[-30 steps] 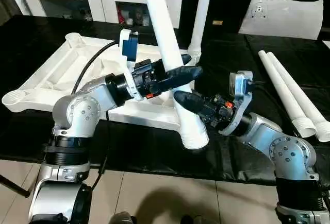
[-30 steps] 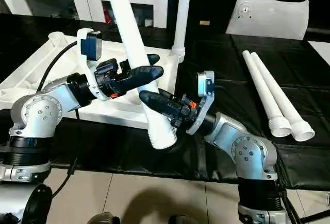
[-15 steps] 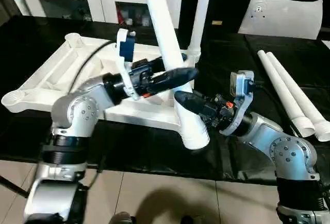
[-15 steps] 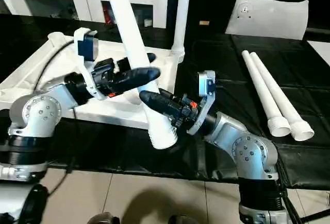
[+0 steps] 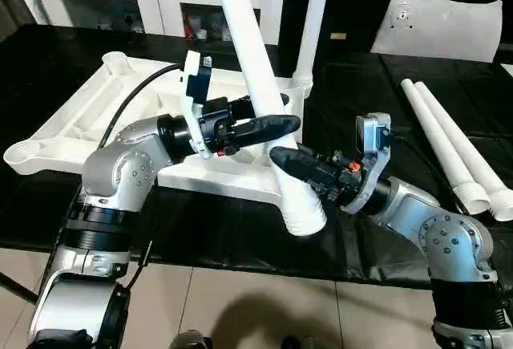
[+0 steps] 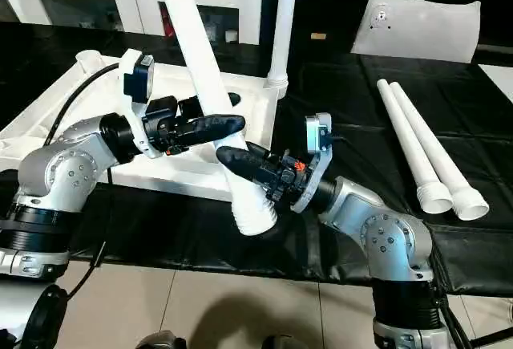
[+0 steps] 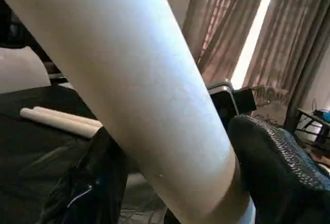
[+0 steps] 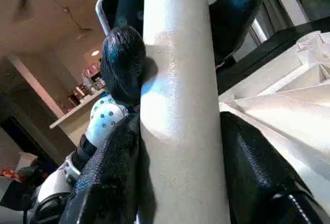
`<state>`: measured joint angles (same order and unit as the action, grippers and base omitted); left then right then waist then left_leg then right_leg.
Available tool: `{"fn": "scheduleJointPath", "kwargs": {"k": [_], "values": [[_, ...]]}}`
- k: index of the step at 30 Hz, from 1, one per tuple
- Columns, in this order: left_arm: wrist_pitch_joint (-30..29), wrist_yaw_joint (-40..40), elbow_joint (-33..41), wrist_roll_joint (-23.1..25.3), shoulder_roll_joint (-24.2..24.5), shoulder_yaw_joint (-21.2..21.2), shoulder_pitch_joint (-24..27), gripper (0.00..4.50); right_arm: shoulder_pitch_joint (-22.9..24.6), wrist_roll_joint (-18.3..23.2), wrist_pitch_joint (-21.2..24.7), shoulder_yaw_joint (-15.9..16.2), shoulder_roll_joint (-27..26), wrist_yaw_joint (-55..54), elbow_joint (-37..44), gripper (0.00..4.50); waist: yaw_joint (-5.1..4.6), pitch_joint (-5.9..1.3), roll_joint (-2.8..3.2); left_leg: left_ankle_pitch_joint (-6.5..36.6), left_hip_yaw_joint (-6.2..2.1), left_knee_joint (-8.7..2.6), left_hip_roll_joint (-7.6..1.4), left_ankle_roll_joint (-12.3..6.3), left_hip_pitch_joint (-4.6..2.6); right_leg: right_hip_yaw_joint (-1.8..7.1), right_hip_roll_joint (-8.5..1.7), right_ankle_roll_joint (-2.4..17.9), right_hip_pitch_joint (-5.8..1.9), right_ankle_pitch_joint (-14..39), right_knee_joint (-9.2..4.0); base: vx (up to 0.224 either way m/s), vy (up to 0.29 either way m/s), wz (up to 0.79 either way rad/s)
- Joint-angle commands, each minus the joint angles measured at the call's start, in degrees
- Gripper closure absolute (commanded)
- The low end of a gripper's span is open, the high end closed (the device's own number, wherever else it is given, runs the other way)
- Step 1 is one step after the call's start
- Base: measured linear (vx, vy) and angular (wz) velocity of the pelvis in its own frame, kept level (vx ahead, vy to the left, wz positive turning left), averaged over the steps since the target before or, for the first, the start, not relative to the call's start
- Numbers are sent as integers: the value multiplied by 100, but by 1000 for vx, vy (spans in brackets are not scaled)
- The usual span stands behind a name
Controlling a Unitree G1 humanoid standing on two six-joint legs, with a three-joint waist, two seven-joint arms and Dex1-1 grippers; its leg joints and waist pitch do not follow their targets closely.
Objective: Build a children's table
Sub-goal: Pick table leg
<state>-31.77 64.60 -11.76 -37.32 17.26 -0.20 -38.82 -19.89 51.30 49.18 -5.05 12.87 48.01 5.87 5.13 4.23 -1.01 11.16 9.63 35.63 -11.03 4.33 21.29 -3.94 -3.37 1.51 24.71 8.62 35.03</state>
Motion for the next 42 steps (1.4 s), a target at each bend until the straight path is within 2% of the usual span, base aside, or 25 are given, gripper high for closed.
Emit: {"fn": "scheduleJointPath", "kwargs": {"k": [1, 2, 7, 13, 21, 24, 26, 27, 28, 30, 31, 32, 34, 35, 37, 39, 40, 42], "values": [[-111, -120, -92, -4, 17, 165, -39, 172, -9, 104, -98, -22, 21, 141, 84, 265, 10, -489, 8, 702, -15, -425, -131, 4, -27, 254, -409, 703, -421, 1927, -452, 0, 0, 0], [-111, -120, -92, -4, 17, 165, -39, 179, -9, 104, -98, -22, 21, 141, 84, 265, 12, -488, 12, 707, -16, -424, -131, -3, -30, 252, -410, 712, -417, 1932, -454, 0, 0, 0], [-822, -253, -124, -645, -137, 436, -104, 203, -28, 75, -143, -4, 17, 142, 53, 265, 10, -491, 5, 691, -18, -420, -130, -19, -27, 249, -405, 778, -423, 1863, -443, 0, 0, 0], [-1037, -406, -164, -813, -213, 543, -144, 237, -40, 55, -185, -4, 16, 147, 34, 265, 15, -487, 3, 697, -14, -418, -124, -45, -27, 247, -402, 703, -428, 1989, -467, 0, 0, 0], [-1187, -727, -197, -961, -335, 735, -190, 246, -53, -56, -289, 26, 35, 94, 11, 265, 18, -484, 9, 737, -19, -419, -122, -31, -34, 237, -403, 641, -425, 2128, -488, 0, 0, 0], [-1111, -907, -192, -874, -348, 750, -187, 251, -85, -243, -408, 83, 47, 0, -70, 265, 11, -478, 11, 747, -23, -424, -124, -26, -30, 237, -397, 617, -422, 2126, -488, 0, 0, 0], [-1085, -952, -180, -851, -351, 768, -187, 253, -105, -280, -416, 87, 46, -62, -118, 265, 8, -471, 9, 798, -21, -426, -113, -19, -44, 234, -400, 563, -420, 2305, -515, 0, 0, 0], [-1076, -955, -173, -840, -348, 771, -184, 254, -111, -293, -424, 89, 43, -90, -136, 210, 8, -467, 11, 813, -18, -425, -110, -21, -45, 234, -397, 540, -416, 2359, -525, 0, 0, 0], [-1072, -971, -175, -832, -344, 775, -184, 254, -115, -304, -432, 89, 41, -105, -148, 196, 5, -466, 12, 843, -22, -429, -113, -19, -51, 229, -397, 508, -414, 2442, -534, 0, 0, 0], [-950, -1044, -250, -679, -260, 754, -203, 254, -190, -502, -555, 89, 37, -295, -304, 196, -2, -465, 11, 837, -31, -437, -123, 3, -54, 227, -396, 489, -404, 2436, -535, 0, 0, 0], [-833, -1067, -320, -546, -195, 720, -222, 254, -241, -659, -660, 93, 35, -411, -412, 190, -15, -454, 9, 891, -33, -442, -112, 33, -57, 218, -386, 424, -401, 2543, -553, 0, 0, 0], [-795, -1084, -337, -506, -179, 710, -226, 257, -254, -706, -695, 100, 33, -429, -443, 161, -17, -458, -1, 895, -33, -440, -100, 41, -57, 215, -393, 382, -412, 2612, -562, 0, 0, 0], [-599, -1212, -434, -267, -95, 640, -259, 259, -318, -967, -933, 145, 28, -515, -580, 154, -24, -457, -2, 935, -30, -437, -103, 49, -79, 220, -395, 279, -389, 2754, -580, 0, 0, 0], [-562, -1236, -439, -223, -82, 626, -262, 259, -334, -1007, -977, 143, 21, -549, -605, 154, -21, -464, 8, 893, -41, -446, -117, 55, -78, 226, -404, 303, -398, 2655, -555, 0, 0, 0], [-495, -1278, -445, -144, -58, 600, -268, 261, -364, -1079, -1057, 138, 7, -616, -652, 123, -24, -471, 15, 854, -41, -449, -128, 55, -77, 229, -403, 404, -402, 2446, -526, 0, 0, 0], [-386, -1464, -438, 160, 36, 437, -296, 261, -450, -1322, -1270, 153, -13, -828, -754, 116, -33, -475, 14, 819, -45, -455, -144, 66, -76, 238, -398, 489, -393, 2224, -486, 0, 0, 0], [-322, -1708, -428, 463, 99, 275, -325, 261, -502, -1538, -1422, 238, 6, -962, -772, 109, -27, -478, 7, 799, -48, -456, -148, 77, -79, 241, -401, 517, -398, 2140, -468, 0, 0, 0], [-287, -1881, -393, 673, 141, 160, -349, 261, -545, -1736, -1514, 365, 48, -1033, -750, 91, -38, -471, 3, 800, -34, -452, -140, 78, -73, 252, -399, 543, -410, 2072, -461, 0, 0, 0]]}}
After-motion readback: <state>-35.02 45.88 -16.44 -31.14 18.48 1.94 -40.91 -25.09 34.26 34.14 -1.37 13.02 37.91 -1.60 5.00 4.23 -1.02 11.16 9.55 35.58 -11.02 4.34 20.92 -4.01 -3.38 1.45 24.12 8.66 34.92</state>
